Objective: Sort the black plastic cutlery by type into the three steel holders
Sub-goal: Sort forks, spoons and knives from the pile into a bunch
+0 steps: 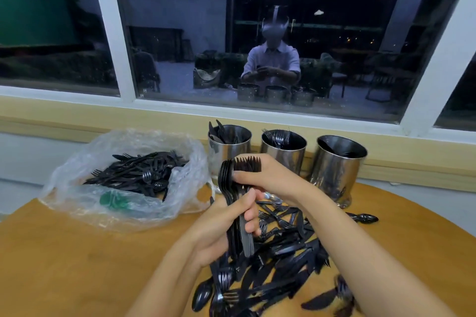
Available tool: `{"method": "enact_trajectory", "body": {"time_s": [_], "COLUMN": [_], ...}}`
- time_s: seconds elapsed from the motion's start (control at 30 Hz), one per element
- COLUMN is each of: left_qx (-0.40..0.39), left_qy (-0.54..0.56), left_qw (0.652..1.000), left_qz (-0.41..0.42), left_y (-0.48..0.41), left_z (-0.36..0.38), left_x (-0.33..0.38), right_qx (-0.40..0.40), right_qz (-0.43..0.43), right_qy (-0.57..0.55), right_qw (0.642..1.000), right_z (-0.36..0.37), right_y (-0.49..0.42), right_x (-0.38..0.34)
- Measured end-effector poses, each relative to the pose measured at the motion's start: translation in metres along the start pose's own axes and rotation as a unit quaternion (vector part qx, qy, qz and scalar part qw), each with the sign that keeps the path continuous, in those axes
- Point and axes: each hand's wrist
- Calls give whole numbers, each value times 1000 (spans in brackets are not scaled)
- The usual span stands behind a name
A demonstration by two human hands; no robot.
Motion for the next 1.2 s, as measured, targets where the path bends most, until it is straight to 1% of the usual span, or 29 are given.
{"method": "enact_trajectory", "body": {"time_s": [0.07, 0.13, 0.23, 0.3, 0.37, 0.43, 0.53, 0.6, 0.63, 0.7, 0.77, 0.8, 0.83, 0.9, 0.97, 1.07, 1.13, 1.2], "left_qx": [-28, -19, 67, 108, 109, 104, 93, 98, 113, 166, 201, 205, 204, 197, 184, 139, 116, 112], "left_qy": [15, 18, -10, -90, -163, -186, -185, -148, -122, -97, -119, -138, -151, -147, -119, -46, -5, 12], "left_qw": [999, 999, 998, 990, 980, 976, 978, 984, 986, 981, 972, 968, 966, 967, 970, 979, 983, 985], "left_qz": [-21, -26, 0, 17, 27, 34, 37, 24, 11, -14, -36, -44, -51, -74, -108, -143, -142, -131], "left_y": [4, 5, 3, 1, 1, -2, -9, -16, -20, -30, -37, -40, -43, -52, -62, -73, -77, -80], "left_z": [3, 8, 12, 13, 16, 18, 21, 20, 16, 5, -9, -15, -20, -26, -29, -33, -33, -31], "left_x": [-1, -3, -6, -7, -8, -8, -11, -13, -15, -19, -23, -25, -26, -26, -26, -24, -23, -22], "right_qx": [-5, 18, 107, 143, 166, 168, 152, 173, 199, 292, 398, 434, 453, 460, 451, 428, 383, 293], "right_qz": [-2, -15, -57, -74, -81, -60, -35, -41, -43, -57, -101, -126, -143, -150, -140, -105, -54, 30], "right_qy": [-4, -6, 38, 44, 32, 4, -6, 14, 24, 34, 55, 78, 103, 146, 180, 226, 276, 340], "right_qw": [1000, 1000, 992, 986, 982, 984, 988, 984, 979, 954, 910, 889, 874, 863, 863, 869, 880, 893], "right_z": [1, 1, -8, -10, -11, -13, -20, -31, -40, -70, -107, -124, -137, -155, -162, -164, -162, -158], "right_y": [11, 17, 22, 25, 28, 31, 32, 30, 27, 16, -1, -11, -21, -40, -57, -78, -88, -92], "right_x": [0, 3, 10, 14, 18, 20, 23, 20, 17, 7, -3, -7, -9, -6, 2, 25, 43, 60]}}
Point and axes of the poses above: each hand's wrist, its own y-axis away from the middle knuckle, its own z-axis out of the palm, x = y × z, and after that the axes turned 10 degrees about -y, right-handed
